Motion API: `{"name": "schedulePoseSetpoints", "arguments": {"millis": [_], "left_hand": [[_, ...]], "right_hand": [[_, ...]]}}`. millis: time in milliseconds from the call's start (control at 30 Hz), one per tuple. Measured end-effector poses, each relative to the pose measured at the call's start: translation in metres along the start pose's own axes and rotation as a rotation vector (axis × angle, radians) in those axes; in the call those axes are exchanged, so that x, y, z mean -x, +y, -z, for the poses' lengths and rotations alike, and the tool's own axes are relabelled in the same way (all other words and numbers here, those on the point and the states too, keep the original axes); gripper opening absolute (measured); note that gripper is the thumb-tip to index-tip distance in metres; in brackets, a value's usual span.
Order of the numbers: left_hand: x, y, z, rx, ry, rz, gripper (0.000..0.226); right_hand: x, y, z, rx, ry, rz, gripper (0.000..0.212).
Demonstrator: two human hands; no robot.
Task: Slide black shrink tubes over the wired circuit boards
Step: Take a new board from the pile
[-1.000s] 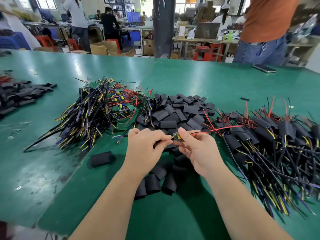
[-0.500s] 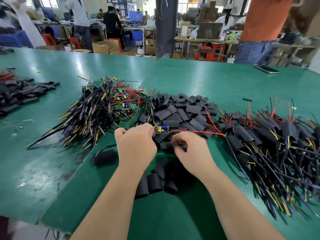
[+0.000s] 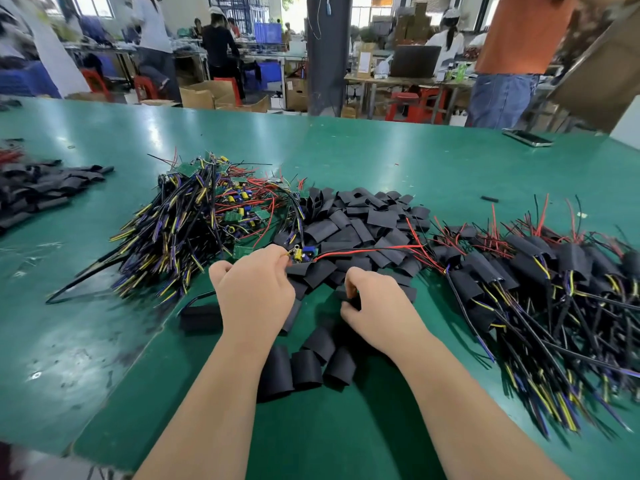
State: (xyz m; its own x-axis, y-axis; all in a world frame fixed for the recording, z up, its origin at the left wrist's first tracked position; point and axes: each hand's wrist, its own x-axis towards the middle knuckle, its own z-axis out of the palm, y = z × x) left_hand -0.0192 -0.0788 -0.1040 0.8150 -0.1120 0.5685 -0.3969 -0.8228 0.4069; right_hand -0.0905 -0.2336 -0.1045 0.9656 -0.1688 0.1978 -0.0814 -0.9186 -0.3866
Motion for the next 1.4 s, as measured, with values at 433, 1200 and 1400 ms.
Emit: {"name": "schedulePoseSetpoints", "arguments": {"millis": [433, 1200, 1400], "left_hand": [[0.001, -0.002, 0.000, 0.032, 0.014, 0.044, 0.023], [0.000, -0.009, -0.002, -0.053, 0.010, 0.129, 0.022], [0.000, -0.015, -0.006, -0.176, -0.116, 0.191, 0.023]], "right_hand": [[-0.002, 0.002, 0.001, 0.050, -0.022, -0.040, 0.015], [0.001, 0.009, 0.002, -0.433, 0.243, -0.082, 0.022], [-0.008, 0.011, 0.024, -1.422, 0.334, -0.594, 0.020]]}}
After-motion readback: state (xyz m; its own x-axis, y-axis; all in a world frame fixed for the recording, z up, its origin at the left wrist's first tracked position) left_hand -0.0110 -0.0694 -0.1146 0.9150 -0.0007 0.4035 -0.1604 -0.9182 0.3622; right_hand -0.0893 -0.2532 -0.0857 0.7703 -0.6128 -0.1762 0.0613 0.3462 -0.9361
